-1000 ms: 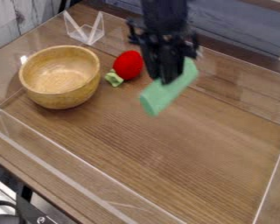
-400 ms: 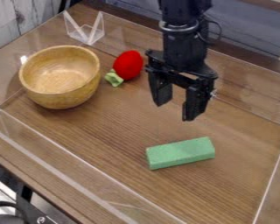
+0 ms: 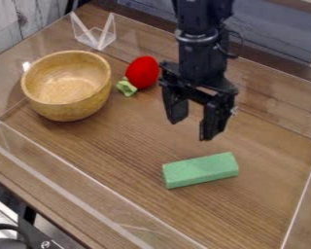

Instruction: Remove the green block from the brown bowl and put it on the table

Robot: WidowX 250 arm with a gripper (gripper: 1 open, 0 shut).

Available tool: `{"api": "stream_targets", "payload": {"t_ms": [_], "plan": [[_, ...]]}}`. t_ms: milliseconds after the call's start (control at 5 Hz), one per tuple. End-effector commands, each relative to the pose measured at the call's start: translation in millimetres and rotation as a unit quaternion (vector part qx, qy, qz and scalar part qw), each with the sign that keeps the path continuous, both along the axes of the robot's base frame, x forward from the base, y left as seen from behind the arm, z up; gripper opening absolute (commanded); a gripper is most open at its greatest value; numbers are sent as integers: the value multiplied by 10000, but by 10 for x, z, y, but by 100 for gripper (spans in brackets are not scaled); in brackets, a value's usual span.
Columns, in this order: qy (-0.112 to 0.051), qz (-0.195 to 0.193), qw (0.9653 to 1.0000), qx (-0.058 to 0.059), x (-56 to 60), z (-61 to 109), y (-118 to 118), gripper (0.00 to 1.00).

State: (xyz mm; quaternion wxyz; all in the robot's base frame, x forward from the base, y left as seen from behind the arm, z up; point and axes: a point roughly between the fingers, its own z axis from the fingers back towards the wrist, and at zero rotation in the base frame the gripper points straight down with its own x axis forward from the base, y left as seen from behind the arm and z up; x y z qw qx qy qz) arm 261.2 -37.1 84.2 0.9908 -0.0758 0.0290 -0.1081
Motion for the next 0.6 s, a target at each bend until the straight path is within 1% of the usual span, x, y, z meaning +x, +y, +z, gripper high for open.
{"api": "stream_targets", "payload": {"t_ms": [0, 400], "plan": [[-58, 12, 10000, 10, 6, -16, -10, 100], [7, -19, 10000, 35, -15, -110, -27, 100]]}}
